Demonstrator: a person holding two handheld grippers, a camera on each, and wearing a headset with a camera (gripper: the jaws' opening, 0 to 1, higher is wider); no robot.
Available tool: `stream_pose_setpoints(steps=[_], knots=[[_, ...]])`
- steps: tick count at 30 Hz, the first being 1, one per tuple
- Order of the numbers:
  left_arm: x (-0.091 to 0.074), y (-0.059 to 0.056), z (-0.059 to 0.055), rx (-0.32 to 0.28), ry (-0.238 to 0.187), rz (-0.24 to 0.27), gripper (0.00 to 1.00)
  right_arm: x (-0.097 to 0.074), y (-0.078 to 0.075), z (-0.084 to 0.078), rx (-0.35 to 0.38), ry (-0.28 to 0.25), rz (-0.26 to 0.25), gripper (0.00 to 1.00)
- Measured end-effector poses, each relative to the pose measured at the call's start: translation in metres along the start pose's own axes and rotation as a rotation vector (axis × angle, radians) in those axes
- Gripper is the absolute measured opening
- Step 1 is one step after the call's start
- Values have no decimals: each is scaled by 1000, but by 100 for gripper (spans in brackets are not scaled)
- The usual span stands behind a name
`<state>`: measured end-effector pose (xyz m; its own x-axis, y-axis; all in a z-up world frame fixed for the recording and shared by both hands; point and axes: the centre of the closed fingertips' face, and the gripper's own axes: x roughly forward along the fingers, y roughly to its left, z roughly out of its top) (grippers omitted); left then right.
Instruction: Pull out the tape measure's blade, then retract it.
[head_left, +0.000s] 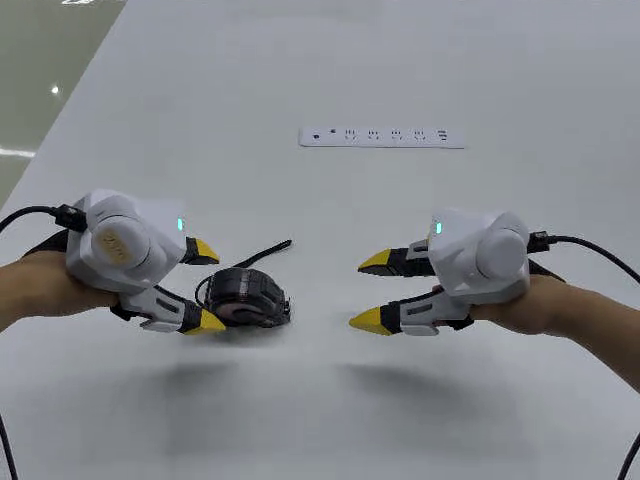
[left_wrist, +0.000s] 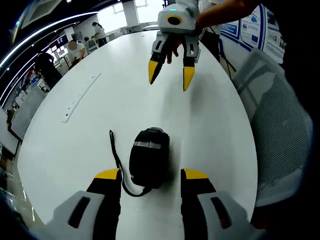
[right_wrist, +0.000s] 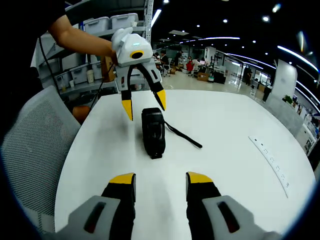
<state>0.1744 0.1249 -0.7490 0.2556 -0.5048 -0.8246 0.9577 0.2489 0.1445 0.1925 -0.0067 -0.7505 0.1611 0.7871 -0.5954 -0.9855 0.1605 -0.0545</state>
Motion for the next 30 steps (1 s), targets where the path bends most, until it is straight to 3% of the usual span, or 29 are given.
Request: stream_pose_setpoints(steps=[9, 21, 23, 30], knots=[[11, 5, -7, 21, 20, -26, 40, 27, 1, 0, -20, 24, 28, 35], [20, 7, -12, 49, 44, -64, 30, 54, 8, 2, -29, 33, 66, 31], [22, 12, -16, 62, 59, -44, 28, 58, 9, 3, -32, 36, 73, 30], [23, 8, -16, 75, 63, -71, 27, 74, 11, 1, -51, 48, 93, 25]])
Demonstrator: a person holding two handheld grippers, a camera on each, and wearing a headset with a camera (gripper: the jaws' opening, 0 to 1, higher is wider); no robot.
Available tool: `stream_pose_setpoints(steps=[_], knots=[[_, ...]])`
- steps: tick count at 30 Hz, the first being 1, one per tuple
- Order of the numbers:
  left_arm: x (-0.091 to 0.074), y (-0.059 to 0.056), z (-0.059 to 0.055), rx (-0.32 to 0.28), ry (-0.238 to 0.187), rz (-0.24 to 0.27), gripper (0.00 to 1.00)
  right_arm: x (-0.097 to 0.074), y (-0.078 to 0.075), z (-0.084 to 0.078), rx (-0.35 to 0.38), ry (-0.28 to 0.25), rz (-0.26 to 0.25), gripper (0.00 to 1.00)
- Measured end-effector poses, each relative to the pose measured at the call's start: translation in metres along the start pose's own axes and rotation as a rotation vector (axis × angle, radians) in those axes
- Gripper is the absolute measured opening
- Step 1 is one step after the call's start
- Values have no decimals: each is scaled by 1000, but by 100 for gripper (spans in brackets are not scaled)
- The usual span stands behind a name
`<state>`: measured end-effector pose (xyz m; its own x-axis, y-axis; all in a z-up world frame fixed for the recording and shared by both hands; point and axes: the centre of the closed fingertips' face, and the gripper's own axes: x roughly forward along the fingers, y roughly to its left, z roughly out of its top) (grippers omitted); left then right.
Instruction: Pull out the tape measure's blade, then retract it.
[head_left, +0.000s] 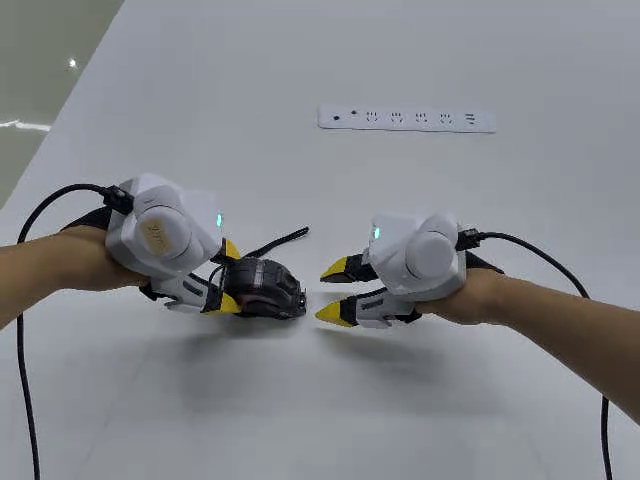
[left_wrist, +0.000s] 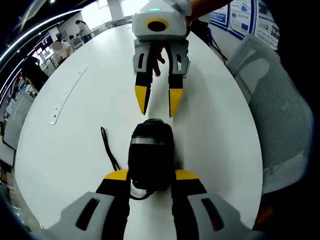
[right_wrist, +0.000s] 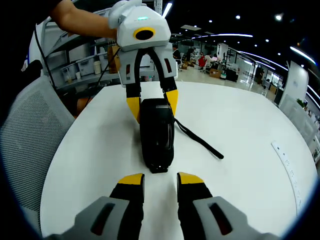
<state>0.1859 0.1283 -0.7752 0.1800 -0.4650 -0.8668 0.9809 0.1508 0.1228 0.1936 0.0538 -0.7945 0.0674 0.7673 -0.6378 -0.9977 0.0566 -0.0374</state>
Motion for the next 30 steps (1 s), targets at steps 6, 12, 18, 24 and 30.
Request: stream_pose_setpoints(steps=[6, 12, 18, 24, 30], knots=[[1, -1, 1, 6, -6, -14, 27, 9, 2, 2, -13, 4, 14, 22], [4, -2, 2, 23, 3, -12, 28, 16, 3, 3, -19, 3, 19, 19], [3, 0, 0, 10, 8, -10, 27, 21, 3, -1, -25, 16, 41, 16], [2, -1, 0, 10, 10, -11, 26, 24, 6, -2, -24, 15, 62, 15], [1, 1, -4, -1, 8, -14, 25, 25, 5, -2, -29, 4, 61, 15]])
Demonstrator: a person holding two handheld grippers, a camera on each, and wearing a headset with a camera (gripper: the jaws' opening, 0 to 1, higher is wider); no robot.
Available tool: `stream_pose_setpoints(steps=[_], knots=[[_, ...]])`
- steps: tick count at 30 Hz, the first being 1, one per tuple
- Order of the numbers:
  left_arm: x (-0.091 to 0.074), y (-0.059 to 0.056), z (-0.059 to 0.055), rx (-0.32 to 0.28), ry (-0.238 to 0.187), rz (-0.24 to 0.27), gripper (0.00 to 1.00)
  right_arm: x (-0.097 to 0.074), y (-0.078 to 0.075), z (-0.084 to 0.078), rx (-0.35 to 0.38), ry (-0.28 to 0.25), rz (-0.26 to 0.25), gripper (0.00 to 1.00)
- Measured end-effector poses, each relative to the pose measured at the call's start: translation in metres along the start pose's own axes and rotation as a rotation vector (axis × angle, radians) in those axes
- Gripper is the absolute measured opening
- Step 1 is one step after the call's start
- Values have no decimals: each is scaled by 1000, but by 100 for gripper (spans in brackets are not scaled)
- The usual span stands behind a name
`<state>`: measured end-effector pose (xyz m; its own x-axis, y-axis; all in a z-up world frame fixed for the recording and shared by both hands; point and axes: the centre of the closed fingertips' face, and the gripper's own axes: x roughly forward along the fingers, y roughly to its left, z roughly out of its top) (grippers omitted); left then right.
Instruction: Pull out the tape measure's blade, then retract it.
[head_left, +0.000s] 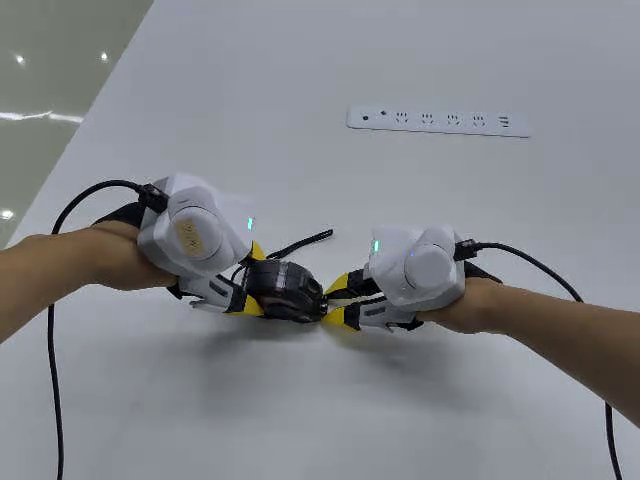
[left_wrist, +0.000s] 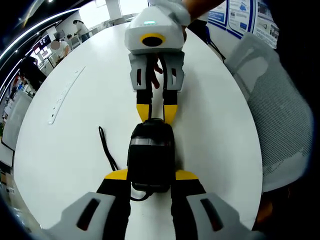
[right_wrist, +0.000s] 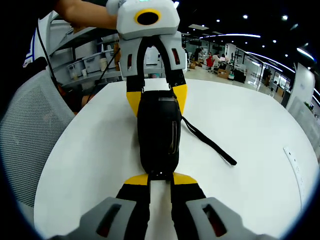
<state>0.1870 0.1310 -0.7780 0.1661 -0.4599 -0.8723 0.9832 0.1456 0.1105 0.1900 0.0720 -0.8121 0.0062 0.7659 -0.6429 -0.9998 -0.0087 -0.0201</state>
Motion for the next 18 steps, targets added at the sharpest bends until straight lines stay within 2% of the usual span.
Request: stream_pose_setpoints(steps=[18], knots=[[-1, 0, -3, 3, 1, 3, 25, -1, 0, 1, -26, -4, 5, 12]])
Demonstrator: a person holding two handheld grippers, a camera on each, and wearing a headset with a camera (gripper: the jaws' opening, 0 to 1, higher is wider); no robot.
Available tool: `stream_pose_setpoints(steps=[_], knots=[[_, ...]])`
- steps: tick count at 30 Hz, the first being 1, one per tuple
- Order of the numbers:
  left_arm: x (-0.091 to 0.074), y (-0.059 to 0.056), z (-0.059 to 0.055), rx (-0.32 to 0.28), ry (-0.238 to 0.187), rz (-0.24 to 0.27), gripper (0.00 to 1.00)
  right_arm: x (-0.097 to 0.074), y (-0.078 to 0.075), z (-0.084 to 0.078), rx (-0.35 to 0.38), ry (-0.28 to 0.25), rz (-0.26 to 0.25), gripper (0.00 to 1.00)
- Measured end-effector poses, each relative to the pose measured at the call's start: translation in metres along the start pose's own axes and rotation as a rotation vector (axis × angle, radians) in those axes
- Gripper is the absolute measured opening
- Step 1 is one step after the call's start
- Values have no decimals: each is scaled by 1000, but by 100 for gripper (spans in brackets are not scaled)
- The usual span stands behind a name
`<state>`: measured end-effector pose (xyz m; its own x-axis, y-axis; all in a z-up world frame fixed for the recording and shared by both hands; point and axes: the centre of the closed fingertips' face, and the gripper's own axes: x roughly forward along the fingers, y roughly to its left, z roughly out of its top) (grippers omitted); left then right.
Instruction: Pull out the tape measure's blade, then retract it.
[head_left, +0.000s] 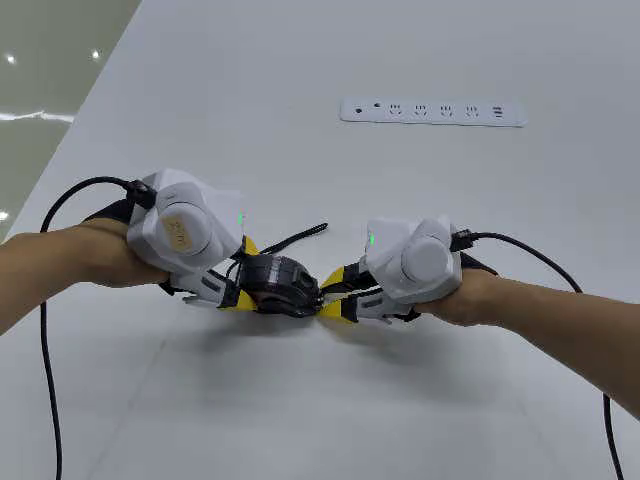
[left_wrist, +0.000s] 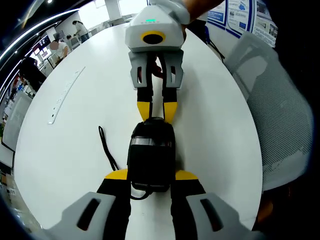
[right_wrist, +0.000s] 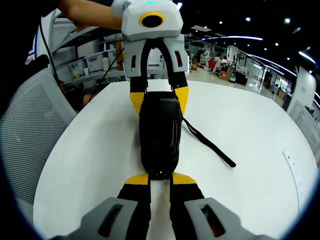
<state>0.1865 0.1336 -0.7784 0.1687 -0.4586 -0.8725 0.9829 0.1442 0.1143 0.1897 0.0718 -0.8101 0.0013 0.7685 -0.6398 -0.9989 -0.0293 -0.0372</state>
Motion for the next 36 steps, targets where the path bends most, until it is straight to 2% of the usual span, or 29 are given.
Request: stream_pose_setpoints(steps=[22, 36], knots=[[-1, -1, -2, -9, 8, 4, 25, -8, 3, 2, -35, 4, 1, 11], [-1, -3, 1, -10, 7, 0, 25, -17, 1, -6, -40, 11, 0, 11]])
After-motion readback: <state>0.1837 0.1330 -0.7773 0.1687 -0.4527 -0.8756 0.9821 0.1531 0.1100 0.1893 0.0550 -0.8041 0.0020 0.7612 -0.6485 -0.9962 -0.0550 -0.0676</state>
